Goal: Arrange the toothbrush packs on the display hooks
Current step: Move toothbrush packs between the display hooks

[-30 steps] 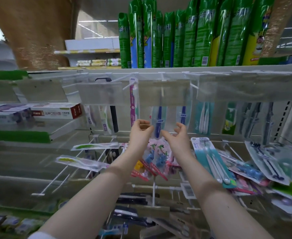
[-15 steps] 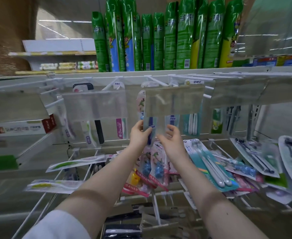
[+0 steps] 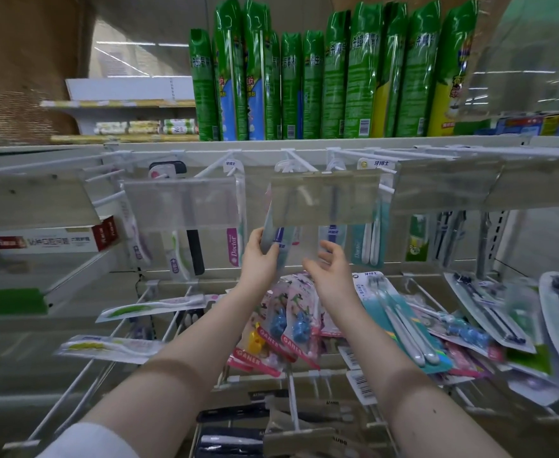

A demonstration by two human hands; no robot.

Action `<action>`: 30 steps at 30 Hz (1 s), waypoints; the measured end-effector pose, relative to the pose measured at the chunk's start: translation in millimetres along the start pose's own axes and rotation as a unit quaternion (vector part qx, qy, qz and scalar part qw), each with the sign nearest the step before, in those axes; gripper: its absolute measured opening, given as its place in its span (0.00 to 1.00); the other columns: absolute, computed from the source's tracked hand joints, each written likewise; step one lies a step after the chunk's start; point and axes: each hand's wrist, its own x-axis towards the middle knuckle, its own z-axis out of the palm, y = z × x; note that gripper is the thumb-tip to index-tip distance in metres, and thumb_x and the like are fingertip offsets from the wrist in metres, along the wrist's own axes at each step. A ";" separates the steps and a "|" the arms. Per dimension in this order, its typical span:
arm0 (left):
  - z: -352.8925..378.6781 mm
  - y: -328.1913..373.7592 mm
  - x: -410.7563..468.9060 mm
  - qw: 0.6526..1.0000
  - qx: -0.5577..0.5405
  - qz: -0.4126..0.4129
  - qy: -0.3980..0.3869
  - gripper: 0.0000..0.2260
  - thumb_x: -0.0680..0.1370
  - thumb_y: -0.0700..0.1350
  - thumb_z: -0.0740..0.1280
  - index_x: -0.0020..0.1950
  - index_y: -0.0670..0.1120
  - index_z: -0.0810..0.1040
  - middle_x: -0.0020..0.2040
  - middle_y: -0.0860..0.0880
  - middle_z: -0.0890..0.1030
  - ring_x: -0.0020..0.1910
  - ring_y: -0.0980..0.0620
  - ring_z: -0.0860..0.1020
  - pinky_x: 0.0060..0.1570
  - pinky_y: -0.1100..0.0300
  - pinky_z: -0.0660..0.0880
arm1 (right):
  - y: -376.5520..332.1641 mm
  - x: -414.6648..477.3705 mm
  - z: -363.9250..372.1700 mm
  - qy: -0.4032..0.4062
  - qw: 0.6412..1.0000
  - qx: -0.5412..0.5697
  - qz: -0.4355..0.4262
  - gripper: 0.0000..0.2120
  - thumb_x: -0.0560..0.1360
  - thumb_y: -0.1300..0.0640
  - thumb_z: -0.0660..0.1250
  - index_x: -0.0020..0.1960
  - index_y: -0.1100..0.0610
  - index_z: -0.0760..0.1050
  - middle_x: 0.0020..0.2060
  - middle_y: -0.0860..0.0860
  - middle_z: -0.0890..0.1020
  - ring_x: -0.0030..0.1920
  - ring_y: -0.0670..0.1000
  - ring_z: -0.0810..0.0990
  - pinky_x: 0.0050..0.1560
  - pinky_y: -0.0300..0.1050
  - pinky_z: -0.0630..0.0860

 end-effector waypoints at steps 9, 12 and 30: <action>-2.9 11.4 -26.9 0.996 -0.051 -0.022 0.063 0.06 0.79 0.46 0.64 0.55 0.49 0.72 0.47 0.49 0.79 0.49 0.48 0.78 0.52 0.50 0.77 | -11.5 -17.8 -14.1 -0.038 0.999 0.020 -0.014 0.23 0.76 0.61 0.65 0.69 0.55 0.63 0.65 0.53 0.70 0.59 0.48 0.70 0.59 0.43 0.69; -2.7 15.2 -40.2 0.994 -0.061 -0.009 0.090 0.06 0.78 0.48 0.65 0.52 0.47 0.74 0.45 0.46 0.78 0.45 0.48 0.77 0.49 0.51 0.76 | -14.1 -27.4 -19.9 -0.049 0.998 0.026 -0.020 0.23 0.76 0.60 0.65 0.69 0.53 0.64 0.67 0.53 0.70 0.63 0.50 0.71 0.62 0.46 0.69; -12.1 47.6 -128.1 0.981 -0.077 -0.011 0.177 0.08 0.78 0.48 0.65 0.41 0.48 0.72 0.38 0.48 0.75 0.38 0.50 0.73 0.39 0.59 0.71 | -39.1 -96.8 -55.5 -0.109 0.994 0.025 -0.007 0.22 0.76 0.58 0.65 0.68 0.50 0.63 0.65 0.52 0.71 0.62 0.50 0.71 0.49 0.37 0.70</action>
